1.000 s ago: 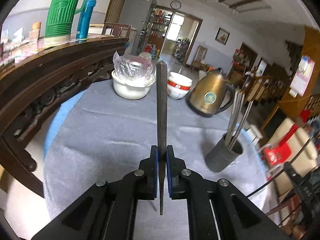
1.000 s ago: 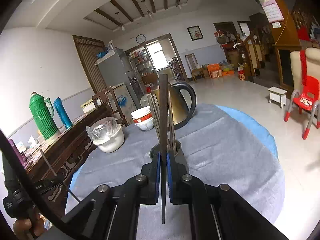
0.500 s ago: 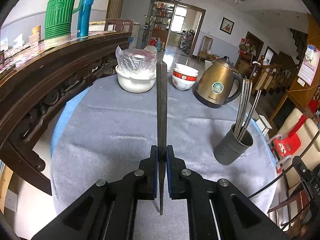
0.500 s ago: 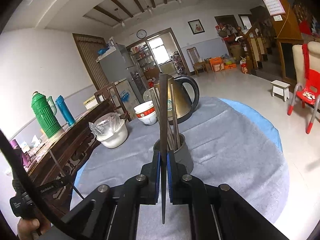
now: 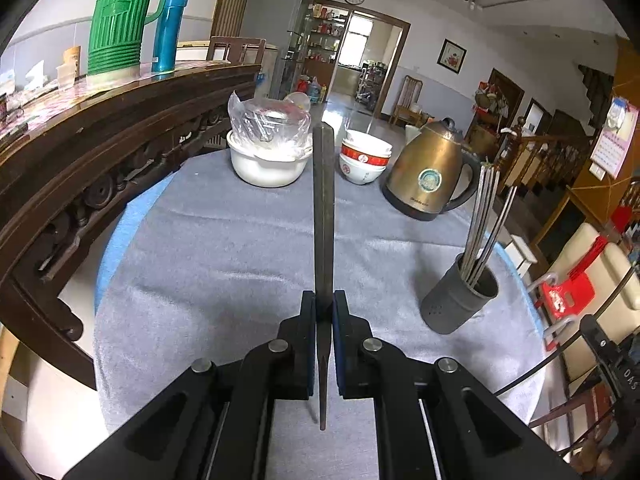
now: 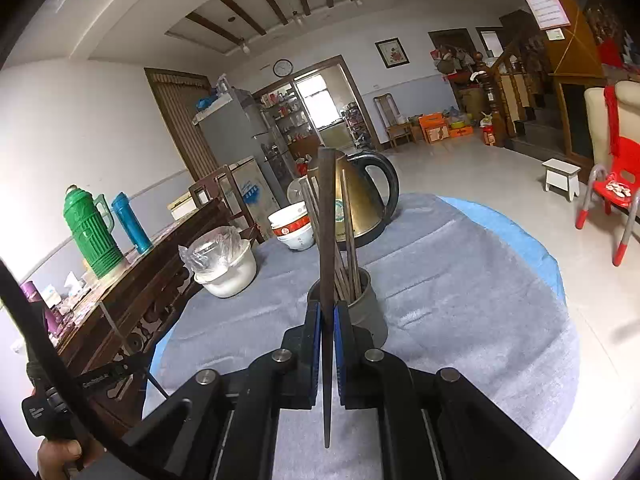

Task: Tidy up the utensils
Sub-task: 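Lift both chopsticks upright and carry them above the grey metal cup, then lower both chopsticks into the cup and open both tools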

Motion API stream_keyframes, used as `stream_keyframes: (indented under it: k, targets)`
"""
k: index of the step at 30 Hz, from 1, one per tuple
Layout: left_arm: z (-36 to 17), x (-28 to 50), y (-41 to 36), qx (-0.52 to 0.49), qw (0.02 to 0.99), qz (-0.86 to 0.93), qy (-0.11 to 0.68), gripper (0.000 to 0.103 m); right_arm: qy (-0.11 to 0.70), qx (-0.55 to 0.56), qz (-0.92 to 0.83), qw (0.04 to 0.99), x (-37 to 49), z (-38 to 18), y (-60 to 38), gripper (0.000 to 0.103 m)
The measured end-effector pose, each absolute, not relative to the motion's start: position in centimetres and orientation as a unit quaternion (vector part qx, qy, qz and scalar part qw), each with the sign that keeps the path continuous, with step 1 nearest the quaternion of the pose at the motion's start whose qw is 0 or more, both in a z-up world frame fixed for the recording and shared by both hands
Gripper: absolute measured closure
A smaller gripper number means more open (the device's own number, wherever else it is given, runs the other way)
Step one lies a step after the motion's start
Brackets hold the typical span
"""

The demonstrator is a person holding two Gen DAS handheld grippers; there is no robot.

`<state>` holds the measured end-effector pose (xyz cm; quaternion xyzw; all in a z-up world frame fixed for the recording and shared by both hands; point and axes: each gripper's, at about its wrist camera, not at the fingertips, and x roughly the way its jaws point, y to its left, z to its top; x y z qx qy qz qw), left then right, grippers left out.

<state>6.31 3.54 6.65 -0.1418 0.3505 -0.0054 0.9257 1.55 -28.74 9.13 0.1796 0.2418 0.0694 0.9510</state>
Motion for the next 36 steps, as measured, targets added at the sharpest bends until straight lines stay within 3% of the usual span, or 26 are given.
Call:
stream_keyframes:
  k: [20,36]
  targets:
    - [16.0,14.2,-1.9,-0.231,0.941,-0.096,0.228,0.095,0.131,0.182,0.046,0.973,7.6,17.1,-31.3,0.096]
    - [11.4,21.3,-9.5,-0.152,0.939,-0.115,0.286,0.095,0.208,0.153,0.041,0.965,16.3,11.6,-31.0,0.096]
